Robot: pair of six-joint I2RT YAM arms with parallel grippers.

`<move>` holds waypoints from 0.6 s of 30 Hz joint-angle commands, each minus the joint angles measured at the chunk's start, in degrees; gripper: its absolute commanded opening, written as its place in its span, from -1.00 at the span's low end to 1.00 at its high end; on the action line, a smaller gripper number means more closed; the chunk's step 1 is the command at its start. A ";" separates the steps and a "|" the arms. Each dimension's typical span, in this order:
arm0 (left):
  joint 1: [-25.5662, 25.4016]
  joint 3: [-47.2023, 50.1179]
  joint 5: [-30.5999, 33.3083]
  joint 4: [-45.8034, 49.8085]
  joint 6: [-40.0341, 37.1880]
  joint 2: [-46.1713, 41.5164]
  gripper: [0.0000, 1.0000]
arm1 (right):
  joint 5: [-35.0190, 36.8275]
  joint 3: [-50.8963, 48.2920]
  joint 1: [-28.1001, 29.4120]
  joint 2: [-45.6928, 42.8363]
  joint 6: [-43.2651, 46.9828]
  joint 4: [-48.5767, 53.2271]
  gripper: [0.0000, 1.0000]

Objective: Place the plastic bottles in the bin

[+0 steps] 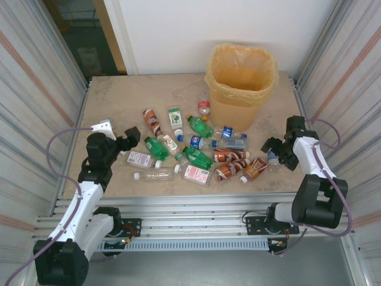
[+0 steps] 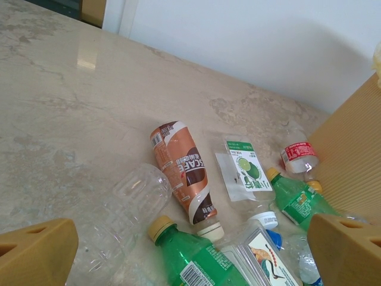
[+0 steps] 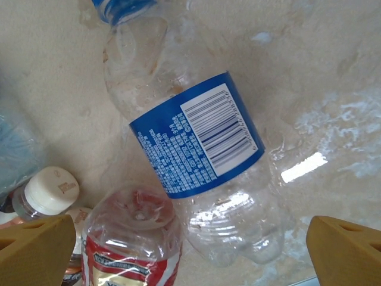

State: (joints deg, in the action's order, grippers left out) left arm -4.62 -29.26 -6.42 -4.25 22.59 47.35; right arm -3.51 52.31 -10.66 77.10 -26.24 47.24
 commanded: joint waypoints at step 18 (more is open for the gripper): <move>-0.25 -1.95 0.92 2.97 1.68 3.30 0.98 | -2.23 3.46 -4.17 14.86 -0.50 -6.81 0.59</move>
State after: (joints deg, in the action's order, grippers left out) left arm -4.62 -29.26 -6.00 -2.96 23.44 49.98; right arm -4.71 54.13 -13.93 90.21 -26.48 41.58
